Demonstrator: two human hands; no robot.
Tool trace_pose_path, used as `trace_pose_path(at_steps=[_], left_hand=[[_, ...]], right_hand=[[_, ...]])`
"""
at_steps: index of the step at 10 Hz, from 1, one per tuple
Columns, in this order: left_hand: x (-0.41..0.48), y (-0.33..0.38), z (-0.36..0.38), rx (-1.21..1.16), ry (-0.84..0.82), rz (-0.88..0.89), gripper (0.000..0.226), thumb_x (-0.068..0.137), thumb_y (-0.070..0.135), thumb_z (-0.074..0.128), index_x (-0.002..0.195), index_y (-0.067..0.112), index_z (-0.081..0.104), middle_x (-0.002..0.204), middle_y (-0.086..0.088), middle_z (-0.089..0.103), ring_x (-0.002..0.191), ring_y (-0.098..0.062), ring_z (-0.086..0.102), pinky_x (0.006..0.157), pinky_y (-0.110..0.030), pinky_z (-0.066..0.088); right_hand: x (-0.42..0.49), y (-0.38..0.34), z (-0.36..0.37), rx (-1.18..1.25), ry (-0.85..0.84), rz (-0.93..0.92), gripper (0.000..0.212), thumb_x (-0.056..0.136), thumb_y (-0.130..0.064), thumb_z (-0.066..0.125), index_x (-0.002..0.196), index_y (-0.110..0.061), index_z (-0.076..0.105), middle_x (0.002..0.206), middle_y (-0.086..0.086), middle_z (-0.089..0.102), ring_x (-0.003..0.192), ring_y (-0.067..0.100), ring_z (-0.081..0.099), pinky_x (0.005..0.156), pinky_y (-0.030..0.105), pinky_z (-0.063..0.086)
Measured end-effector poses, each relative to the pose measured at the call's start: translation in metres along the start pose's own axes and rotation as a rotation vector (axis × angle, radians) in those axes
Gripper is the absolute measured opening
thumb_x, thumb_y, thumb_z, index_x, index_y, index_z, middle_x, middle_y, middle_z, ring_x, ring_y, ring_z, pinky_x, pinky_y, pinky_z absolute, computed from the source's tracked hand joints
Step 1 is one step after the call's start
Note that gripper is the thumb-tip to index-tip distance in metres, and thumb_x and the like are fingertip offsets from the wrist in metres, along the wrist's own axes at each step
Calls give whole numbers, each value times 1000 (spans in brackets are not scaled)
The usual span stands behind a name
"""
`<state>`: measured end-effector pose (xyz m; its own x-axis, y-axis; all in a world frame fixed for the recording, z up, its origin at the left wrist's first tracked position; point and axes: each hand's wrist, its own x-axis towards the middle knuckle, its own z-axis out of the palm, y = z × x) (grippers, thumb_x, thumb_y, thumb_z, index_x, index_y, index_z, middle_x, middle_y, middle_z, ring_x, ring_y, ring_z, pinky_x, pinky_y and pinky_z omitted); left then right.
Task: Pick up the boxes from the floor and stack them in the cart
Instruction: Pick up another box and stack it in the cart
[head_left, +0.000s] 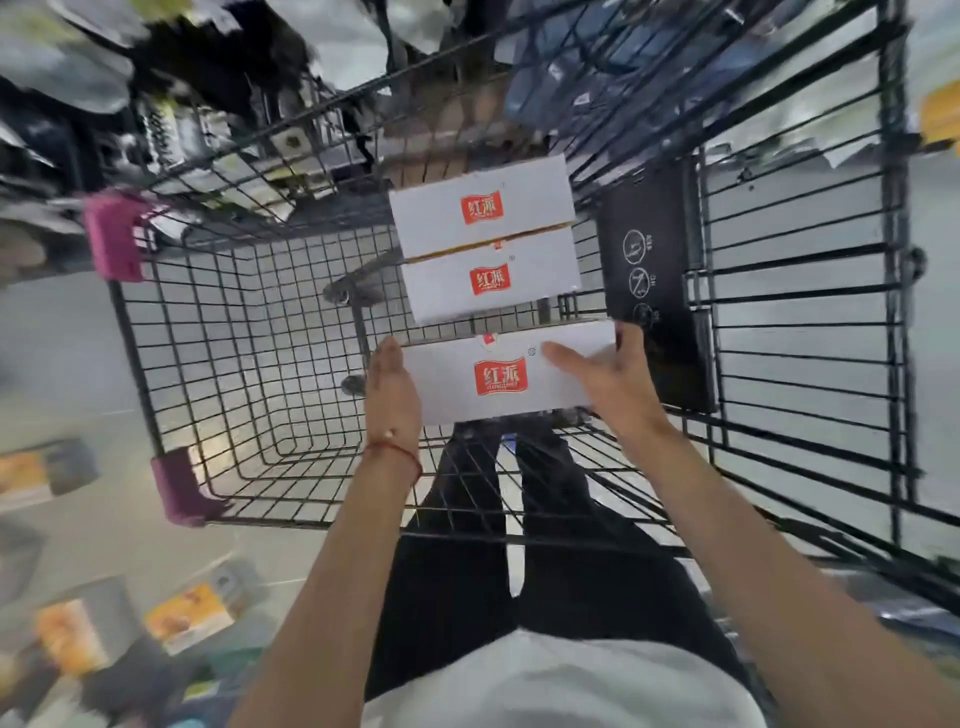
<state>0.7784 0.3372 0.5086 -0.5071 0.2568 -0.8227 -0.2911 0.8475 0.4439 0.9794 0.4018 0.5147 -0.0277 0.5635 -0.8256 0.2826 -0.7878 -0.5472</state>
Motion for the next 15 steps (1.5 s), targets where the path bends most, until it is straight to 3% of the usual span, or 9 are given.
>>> trace_pose_path(at_steps=[2, 4, 6, 7, 8, 9, 12, 14, 15], left_hand=[[50, -24, 25, -121, 0, -100, 71, 91, 67, 40, 147, 23, 46, 154, -4, 44, 142, -26, 41, 120, -51, 29], [92, -34, 48, 19, -19, -49, 57, 105, 48, 31, 155, 20, 30, 161, 1, 30, 149, -16, 26, 118, -29, 22], [111, -35, 55, 5, -69, -17, 71, 99, 52, 46, 158, 22, 21, 165, 3, 21, 151, -12, 19, 121, -31, 15], [111, -34, 56, -65, -86, -57, 76, 93, 53, 57, 156, 25, 25, 152, 1, 41, 137, -17, 45, 116, -36, 32], [107, -34, 57, -150, -59, -75, 61, 93, 35, 67, 147, 26, 40, 113, 8, 63, 97, -9, 65, 83, -28, 57], [106, -36, 54, -135, -58, -35, 54, 94, 25, 67, 143, 23, 44, 100, 14, 64, 74, 3, 67, 57, -13, 55], [109, -33, 61, -111, -61, -20, 62, 91, 40, 69, 144, 31, 38, 122, 4, 66, 90, -8, 68, 69, -21, 59], [109, -37, 68, -78, -3, 13, 56, 96, 41, 61, 144, 28, 36, 127, -1, 64, 102, -23, 68, 78, -35, 61], [106, -33, 68, -127, -13, -10, 52, 97, 36, 62, 142, 29, 38, 130, -2, 63, 103, -21, 67, 63, -20, 55]], right_hand=[[52, 17, 5, -23, 25, 60, 77, 80, -23, 88, 140, -19, 40, 129, 1, 66, 114, 17, 66, 93, 31, 57], [101, 34, 10, -71, 55, 65, 72, 75, -18, 92, 136, -21, 54, 119, -5, 73, 111, 14, 69, 103, 37, 55], [125, 27, 17, -147, 18, 63, 64, 76, -7, 88, 130, -14, 55, 116, -3, 70, 102, 6, 66, 80, 16, 53], [126, 30, 21, -159, 20, 54, 59, 76, -2, 87, 121, -19, 53, 107, -10, 68, 97, -1, 63, 72, 9, 50], [127, 32, 20, -133, 26, 70, 70, 73, -3, 89, 132, -14, 53, 110, -8, 70, 99, 1, 65, 75, 11, 52], [129, 33, 18, -113, 8, 82, 74, 73, -3, 90, 136, -15, 53, 113, -7, 71, 98, 1, 67, 75, 13, 54], [125, 31, 20, -100, 59, 81, 63, 77, 0, 86, 131, -16, 59, 110, -9, 71, 97, -1, 65, 61, 2, 50], [118, 31, 22, -107, 67, 56, 65, 82, -1, 81, 138, -21, 54, 114, -11, 69, 105, 0, 64, 70, 9, 52], [114, 27, 24, -101, 28, 59, 67, 89, 1, 75, 143, -22, 43, 110, -15, 64, 97, -6, 61, 64, 6, 50]])
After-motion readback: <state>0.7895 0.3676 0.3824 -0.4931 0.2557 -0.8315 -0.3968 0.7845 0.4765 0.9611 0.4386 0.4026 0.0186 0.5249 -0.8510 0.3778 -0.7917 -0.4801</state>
